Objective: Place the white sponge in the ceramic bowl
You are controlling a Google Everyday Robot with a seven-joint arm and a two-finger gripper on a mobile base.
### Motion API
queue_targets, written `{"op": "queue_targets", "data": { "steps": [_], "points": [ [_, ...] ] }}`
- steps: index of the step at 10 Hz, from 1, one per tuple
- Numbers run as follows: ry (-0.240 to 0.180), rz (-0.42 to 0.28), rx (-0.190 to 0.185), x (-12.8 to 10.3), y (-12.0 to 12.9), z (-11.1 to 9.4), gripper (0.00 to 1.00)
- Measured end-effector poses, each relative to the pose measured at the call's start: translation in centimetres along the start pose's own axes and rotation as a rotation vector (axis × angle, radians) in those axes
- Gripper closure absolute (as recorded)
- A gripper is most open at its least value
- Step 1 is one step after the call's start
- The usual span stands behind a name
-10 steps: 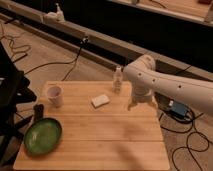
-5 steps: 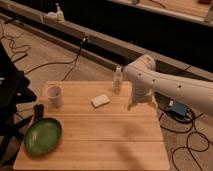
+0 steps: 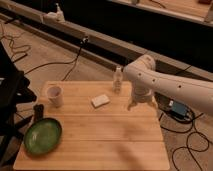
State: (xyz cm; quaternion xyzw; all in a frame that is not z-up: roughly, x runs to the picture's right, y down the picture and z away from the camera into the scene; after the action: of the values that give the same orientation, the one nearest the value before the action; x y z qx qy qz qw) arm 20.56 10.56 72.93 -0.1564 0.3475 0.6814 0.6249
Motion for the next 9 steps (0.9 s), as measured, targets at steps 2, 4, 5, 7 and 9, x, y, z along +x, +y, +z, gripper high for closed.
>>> {"op": "queue_targets", "data": {
  "steps": [2,4,5,7,9],
  "points": [
    [0.000,0.000,0.000,0.00,0.00,0.00,0.20],
    [0.000,0.000,0.000,0.00,0.00,0.00,0.20],
    [0.000,0.000,0.000,0.00,0.00,0.00,0.20],
    [0.000,0.001,-0.001,-0.03,0.01,-0.03,0.20],
    [0.000,0.005,-0.001,-0.84,0.09,-0.32,0.20]
  ]
}}
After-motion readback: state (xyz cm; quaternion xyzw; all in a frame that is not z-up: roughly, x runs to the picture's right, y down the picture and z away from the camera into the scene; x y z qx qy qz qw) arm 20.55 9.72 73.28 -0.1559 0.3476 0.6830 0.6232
